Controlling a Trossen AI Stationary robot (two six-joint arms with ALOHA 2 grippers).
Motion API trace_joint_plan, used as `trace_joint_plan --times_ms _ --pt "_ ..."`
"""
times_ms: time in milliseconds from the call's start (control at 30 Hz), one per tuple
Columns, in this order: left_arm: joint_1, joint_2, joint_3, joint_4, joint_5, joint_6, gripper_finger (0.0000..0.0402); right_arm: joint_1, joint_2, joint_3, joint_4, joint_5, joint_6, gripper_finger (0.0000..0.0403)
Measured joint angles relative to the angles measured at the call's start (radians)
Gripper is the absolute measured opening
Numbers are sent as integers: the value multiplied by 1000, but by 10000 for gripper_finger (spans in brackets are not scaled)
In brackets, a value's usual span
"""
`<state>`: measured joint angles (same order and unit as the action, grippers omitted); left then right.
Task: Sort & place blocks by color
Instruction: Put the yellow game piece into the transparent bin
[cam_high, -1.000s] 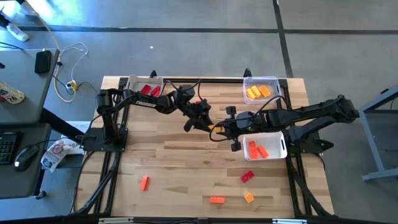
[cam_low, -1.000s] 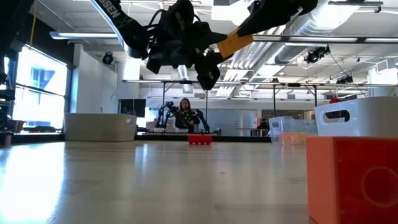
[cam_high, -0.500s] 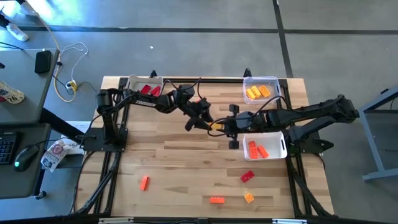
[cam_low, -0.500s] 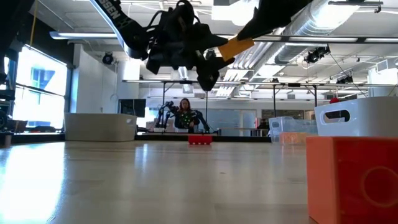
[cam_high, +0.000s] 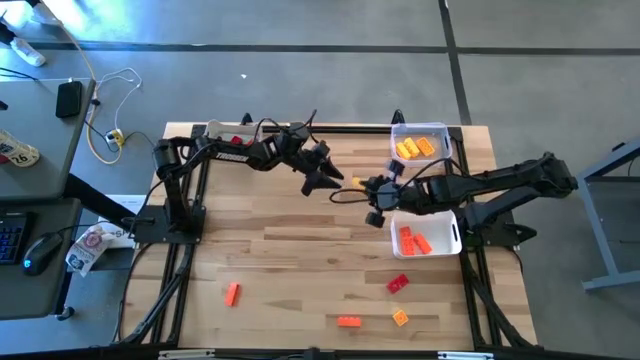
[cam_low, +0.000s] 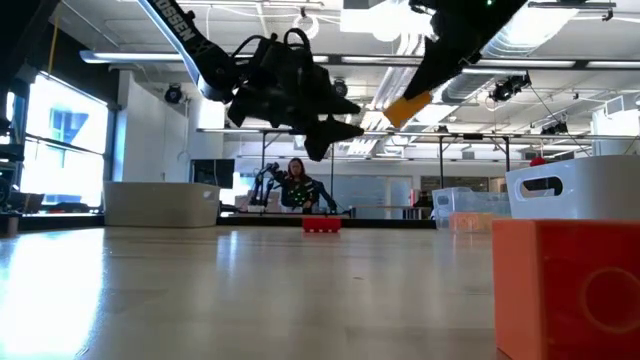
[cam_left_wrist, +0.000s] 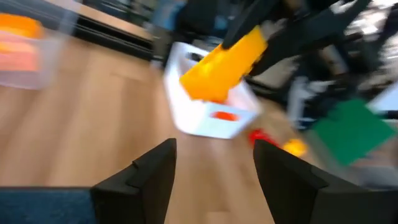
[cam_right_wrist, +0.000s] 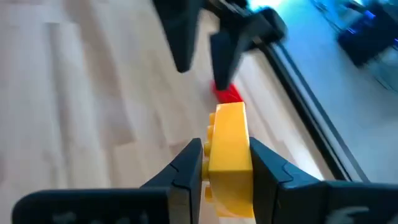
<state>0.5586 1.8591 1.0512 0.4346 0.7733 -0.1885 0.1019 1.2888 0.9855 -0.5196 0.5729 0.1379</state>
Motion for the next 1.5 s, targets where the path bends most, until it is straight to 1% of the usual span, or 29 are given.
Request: trace_joint_plan --times_ms 100,200,267,367,467,633,800,1100,1233,1333,1433,1500 --pt "10 0 0 -34 -118 95 201 -34 0 0 -46 65 67 71" --pt "14 0 0 -80 -270 197 201 -82 0 0 -104 109 143 71" --pt "18 0 0 -111 -370 255 201 -121 0 0 -137 129 188 71" --pt "18 0 0 -158 -493 321 201 -186 0 0 -161 135 242 71" --pt "18 0 0 -211 -583 378 201 -253 0 0 -164 135 261 71" --pt "18 0 0 -289 -695 458 201 -371 0 0 -165 133 288 71" --pt "19 0 0 -335 -740 473 201 -507 0 -1 -175 58 301 72" --pt "47 0 0 -388 -740 490 201 -747 0 -1 -269 -143 360 72" --pt "58 0 0 -396 -735 505 201 -812 0 -1 -302 -205 360 72" --pt "64 0 0 -408 -693 514 201 -853 2 -1 -313 -278 360 72" --pt "68 0 0 -424 -670 515 201 -882 20 -1 -316 -320 355 72" --pt "75 0 25 -501 -669 514 201 -897 44 -1 -317 -337 351 72"
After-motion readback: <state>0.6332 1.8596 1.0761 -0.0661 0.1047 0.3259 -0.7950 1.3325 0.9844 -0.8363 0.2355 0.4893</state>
